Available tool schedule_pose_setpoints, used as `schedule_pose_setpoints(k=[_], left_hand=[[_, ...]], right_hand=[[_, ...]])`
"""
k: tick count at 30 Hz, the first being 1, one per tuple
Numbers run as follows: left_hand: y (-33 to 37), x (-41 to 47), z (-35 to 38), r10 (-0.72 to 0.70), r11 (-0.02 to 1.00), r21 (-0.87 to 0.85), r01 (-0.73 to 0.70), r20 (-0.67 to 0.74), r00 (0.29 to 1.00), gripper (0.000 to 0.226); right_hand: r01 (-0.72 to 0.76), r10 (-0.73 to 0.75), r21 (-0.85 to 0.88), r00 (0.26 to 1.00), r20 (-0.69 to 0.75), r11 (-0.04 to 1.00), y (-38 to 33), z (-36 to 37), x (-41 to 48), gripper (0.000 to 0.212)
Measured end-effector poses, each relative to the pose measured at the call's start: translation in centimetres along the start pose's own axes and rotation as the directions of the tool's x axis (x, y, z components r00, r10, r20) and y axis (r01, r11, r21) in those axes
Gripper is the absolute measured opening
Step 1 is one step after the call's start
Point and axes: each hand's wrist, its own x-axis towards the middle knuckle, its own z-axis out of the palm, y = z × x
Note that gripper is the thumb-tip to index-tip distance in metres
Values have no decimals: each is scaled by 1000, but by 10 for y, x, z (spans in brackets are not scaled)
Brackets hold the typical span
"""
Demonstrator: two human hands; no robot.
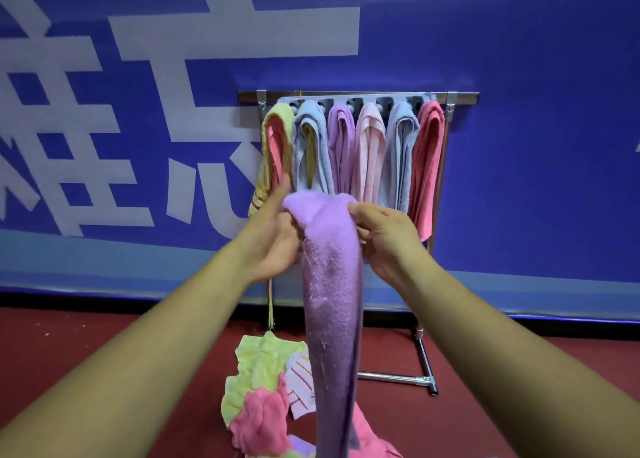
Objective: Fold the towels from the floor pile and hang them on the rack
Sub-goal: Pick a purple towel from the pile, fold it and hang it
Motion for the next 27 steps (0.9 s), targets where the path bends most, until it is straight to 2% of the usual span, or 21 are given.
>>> schedule_pose_setpoints(k=[2,6,9,12,15,19,23,27], left_hand=[[-26,-5,-2,-34,981,186,51,-96,995,99],[-59,-15,-4,77,962,270,-30,-165,983,47],[-68,-18,-4,206,904,406,-131,-145,968,30],[-65,-17,2,275,864,483,-144,-212,938,11],[-61,-15,9,253,884,450,-128,-231,939,10],[-57,-10,15,230,949,282,-139,-324,918,14],[-52,-5,17,231,973,117,-201,-398,888,14],[-45,-1,18,255,967,102,-235,-471,844,12]], right_hand=[[-27,29,52,999,-34,998,-4,-1,4,37],[-78,74,-42,994,-77,996,-3,-6,11,30],[-102,98,-50,992,-83,994,0,-12,13,27],[-130,117,-135,988,-98,982,-1,-14,12,22],[-160,141,-200,984,-107,967,0,-17,14,13],[-255,253,-65,967,-30,965,2,-21,12,6],[-294,294,-17,950,104,956,14,-32,7,22],[-303,326,-143,927,184,942,29,-41,1,39]])
